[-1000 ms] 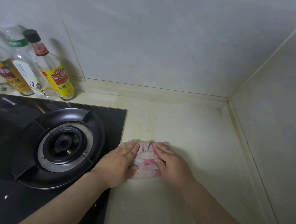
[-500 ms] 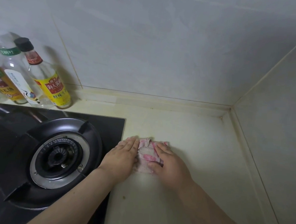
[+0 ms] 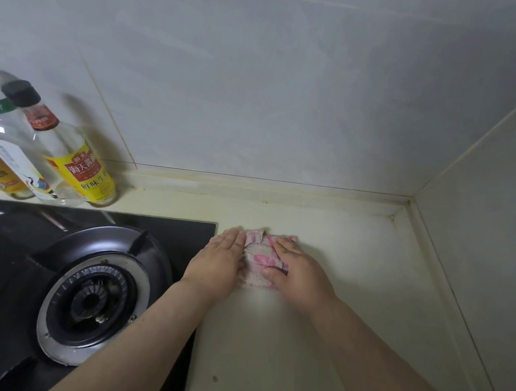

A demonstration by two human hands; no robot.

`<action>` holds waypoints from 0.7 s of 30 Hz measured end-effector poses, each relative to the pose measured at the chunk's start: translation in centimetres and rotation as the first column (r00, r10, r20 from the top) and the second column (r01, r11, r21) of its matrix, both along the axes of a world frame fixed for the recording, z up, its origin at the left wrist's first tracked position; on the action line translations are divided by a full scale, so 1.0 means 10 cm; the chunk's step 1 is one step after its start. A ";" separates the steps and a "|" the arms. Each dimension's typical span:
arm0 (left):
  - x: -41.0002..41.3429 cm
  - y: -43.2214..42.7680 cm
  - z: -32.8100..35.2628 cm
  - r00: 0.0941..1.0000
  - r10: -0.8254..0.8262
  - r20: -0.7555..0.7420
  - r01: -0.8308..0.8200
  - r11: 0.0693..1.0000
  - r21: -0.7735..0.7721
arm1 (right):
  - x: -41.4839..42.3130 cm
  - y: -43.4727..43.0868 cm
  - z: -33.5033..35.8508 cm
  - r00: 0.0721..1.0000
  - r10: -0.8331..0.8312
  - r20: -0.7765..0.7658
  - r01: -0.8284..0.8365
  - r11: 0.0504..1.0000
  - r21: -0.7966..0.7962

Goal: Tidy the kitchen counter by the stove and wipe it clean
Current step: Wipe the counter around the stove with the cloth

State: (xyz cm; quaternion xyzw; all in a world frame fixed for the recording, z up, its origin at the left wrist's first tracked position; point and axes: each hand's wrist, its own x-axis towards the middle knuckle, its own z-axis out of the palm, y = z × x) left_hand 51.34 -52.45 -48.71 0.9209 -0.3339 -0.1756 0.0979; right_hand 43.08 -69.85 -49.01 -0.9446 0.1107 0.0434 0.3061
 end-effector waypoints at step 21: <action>0.54 -0.25 -0.02 0.998 0.038 -0.041 -0.039 0.999 -0.025 | 0.58 -0.20 -0.06 0.999 -0.019 0.025 0.020 1.000 -0.002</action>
